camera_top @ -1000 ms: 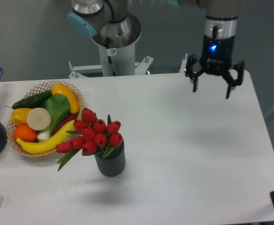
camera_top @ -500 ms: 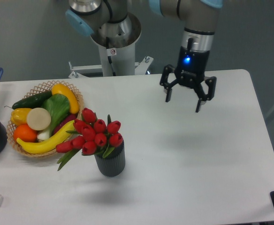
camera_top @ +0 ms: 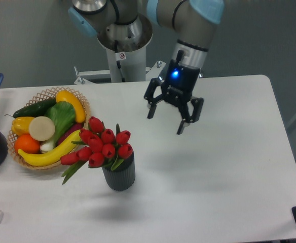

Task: Pick up the flowers from the vase
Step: 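Move the open gripper toward the red tulips in the grey vase, then lower the gripper around the tulip stems above the vase rim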

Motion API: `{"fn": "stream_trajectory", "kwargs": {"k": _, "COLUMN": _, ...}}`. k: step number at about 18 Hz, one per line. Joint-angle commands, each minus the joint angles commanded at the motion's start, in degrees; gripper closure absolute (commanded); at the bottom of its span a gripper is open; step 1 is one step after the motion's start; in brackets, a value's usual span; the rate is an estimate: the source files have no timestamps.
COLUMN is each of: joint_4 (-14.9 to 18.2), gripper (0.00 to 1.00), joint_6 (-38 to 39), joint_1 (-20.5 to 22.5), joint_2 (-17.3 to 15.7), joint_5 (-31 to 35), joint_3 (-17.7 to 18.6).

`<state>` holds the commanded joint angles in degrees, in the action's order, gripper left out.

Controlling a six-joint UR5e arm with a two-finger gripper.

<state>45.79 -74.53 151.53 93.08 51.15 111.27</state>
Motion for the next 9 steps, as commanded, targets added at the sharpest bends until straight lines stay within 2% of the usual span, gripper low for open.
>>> {"fn": "stream_trajectory", "kwargs": {"k": 6, "joint_4": 0.09, "gripper": 0.00, "joint_6": 0.17, "joint_1": -3.34, "joint_2": 0.17, "joint_5": -0.44, "joint_3": 0.35}}
{"fn": "stream_trajectory", "kwargs": {"k": 9, "joint_4": 0.00, "gripper": 0.00, "joint_6": 0.44, "joint_1": -4.48, "joint_2": 1.75, "joint_5": -0.62, "joint_3": -0.26}}
